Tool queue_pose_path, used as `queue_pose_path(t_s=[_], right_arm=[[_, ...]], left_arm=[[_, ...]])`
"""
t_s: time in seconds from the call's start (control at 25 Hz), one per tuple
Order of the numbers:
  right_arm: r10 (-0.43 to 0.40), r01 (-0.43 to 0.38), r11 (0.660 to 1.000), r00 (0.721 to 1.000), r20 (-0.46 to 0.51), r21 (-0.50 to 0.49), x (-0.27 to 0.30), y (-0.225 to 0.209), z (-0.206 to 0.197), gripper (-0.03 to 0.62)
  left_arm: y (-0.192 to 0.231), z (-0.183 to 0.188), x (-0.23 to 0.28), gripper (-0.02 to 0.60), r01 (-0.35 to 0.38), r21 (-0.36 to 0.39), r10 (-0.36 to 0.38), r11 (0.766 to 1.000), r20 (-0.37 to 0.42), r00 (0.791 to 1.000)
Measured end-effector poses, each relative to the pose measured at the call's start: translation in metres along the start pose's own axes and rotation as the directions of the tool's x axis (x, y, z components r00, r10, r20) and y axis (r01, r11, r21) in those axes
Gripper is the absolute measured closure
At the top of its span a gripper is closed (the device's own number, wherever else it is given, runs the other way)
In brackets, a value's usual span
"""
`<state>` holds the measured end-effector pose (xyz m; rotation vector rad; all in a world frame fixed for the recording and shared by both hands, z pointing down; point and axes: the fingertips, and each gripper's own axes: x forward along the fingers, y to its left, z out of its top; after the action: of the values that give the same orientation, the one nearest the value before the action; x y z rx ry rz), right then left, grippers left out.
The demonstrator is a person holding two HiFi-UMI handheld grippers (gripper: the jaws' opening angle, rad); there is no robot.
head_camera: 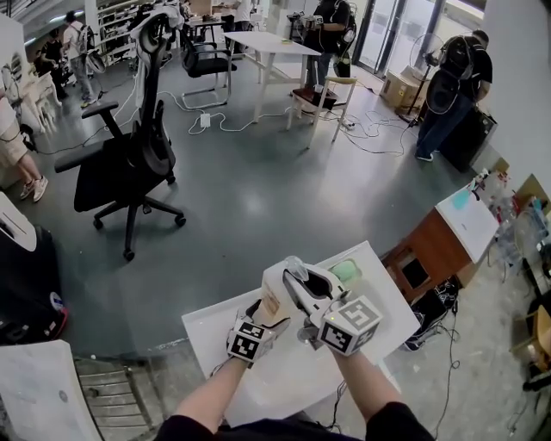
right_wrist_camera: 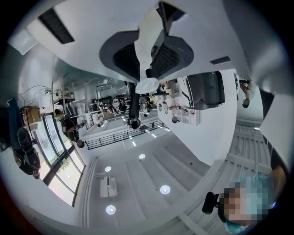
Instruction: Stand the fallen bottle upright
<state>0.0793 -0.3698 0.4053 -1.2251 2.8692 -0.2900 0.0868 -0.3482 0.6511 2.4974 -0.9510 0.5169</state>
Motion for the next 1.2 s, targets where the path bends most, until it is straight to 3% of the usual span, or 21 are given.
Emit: queue_pose_path(t_s=[0.24, 0.52, 0.96, 1.2], right_arm=[[-0.002, 0.002, 1.0, 1.0, -0.004, 0.001, -0.001, 0.009, 0.001, 0.45], [-0.009, 0.008, 1.0, 1.0, -0.007, -0.012, -0.002, 0.015, 0.001, 0.433], [-0.091, 0.087, 0.983, 0.996, -0.019, -0.159, -0.001, 0.02, -0.002, 0.408], [-0.079, 0.076, 0.988, 0.997, -0.011, -0.136, -0.002, 0.019, -0.001, 0.379]], left_arm=[[0.002, 0.004, -0.016, 0.175, 0.008, -0.021, -0.007, 1.0, 0.027, 1.0], [0.001, 0.003, -0.037, 0.175, 0.042, -0.028, -0.041, 0.999, 0.029, 0.999], [-0.005, 0.005, -0.072, 0.175, 0.051, 0.001, -0.051, 0.999, 0.047, 0.998], [-0.004, 0.001, -0.087, 0.175, 0.027, -0.001, -0.027, 1.0, 0.054, 0.998]])
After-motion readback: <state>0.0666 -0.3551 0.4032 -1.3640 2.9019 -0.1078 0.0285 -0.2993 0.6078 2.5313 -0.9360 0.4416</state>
